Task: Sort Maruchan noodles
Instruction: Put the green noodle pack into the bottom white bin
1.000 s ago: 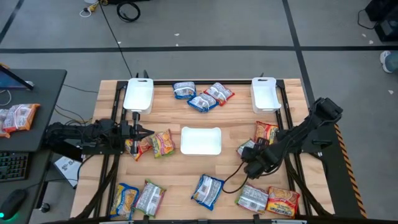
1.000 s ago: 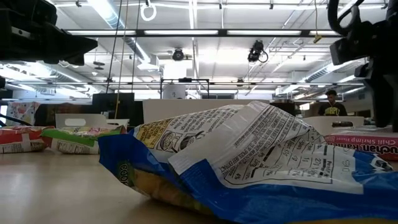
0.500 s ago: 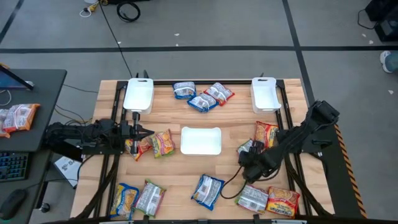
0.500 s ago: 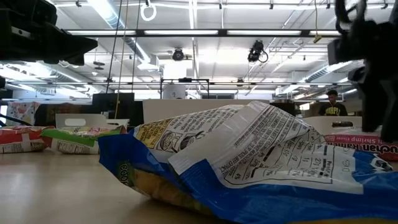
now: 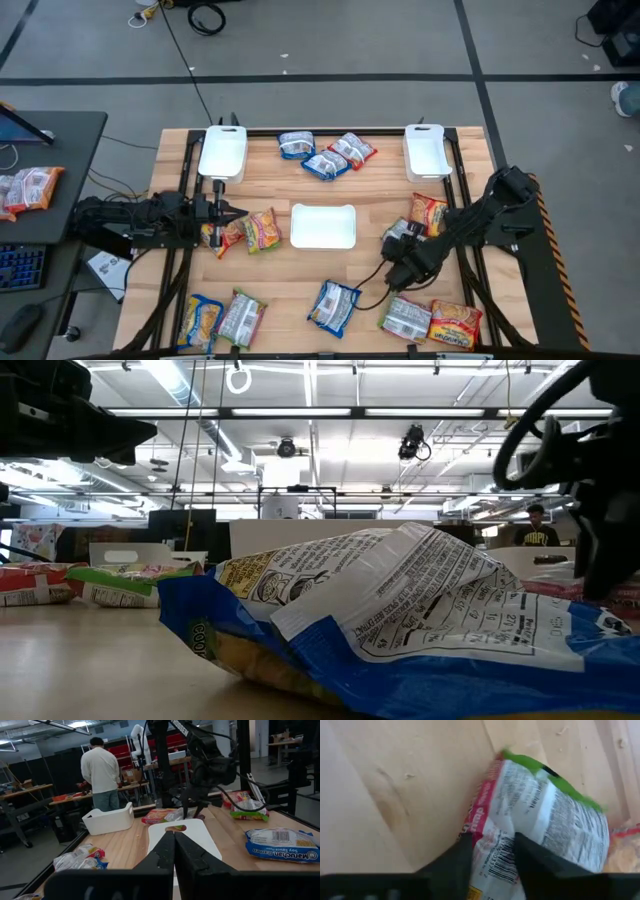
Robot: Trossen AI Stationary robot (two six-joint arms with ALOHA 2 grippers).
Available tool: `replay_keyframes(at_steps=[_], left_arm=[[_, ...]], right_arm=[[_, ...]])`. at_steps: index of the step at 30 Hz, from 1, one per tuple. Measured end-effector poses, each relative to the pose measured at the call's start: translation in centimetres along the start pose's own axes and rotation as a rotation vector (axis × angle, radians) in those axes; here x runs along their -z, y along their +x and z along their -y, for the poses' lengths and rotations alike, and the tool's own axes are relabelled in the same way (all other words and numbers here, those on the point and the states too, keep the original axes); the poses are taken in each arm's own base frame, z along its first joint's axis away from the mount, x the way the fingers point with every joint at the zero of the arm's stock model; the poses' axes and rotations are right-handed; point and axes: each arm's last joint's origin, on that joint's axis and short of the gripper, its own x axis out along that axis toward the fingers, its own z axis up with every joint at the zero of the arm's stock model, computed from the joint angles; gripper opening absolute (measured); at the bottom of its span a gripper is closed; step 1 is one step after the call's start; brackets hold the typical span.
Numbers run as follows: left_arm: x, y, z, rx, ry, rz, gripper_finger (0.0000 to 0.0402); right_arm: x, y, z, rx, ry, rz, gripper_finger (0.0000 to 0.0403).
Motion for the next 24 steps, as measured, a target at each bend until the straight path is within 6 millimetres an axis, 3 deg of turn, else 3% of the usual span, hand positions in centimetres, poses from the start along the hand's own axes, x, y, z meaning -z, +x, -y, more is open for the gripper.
replay_keyframes(at_steps=[3,5,10,17,24], left_arm=[[0.0,0.0,0.0,0.000,0.000,0.000,0.0007],[0.0,0.0,0.0,0.000,0.000,-0.001,0.0007],[0.0,0.0,0.0,0.000,0.000,0.000,0.0007],[0.0,0.0,0.0,0.000,0.000,0.000,0.0007],[0.0,0.0,0.0,0.000,0.000,-0.001,0.0007]], right_arm=[[-0.2,-0.8,1.2,-0.009,0.018,-0.025,0.0033],[-0.5,-1.6,2.3,-0.012,0.032,-0.016,0.0012],[-1.6,-4.2,5.8,-0.059,0.120,0.083,0.0007],[-2.7,-8.4,10.0,-0.286,0.295,0.359,0.0005],[-4.5,-12.6,10.7,-0.610,0.349,0.693,0.0004]])
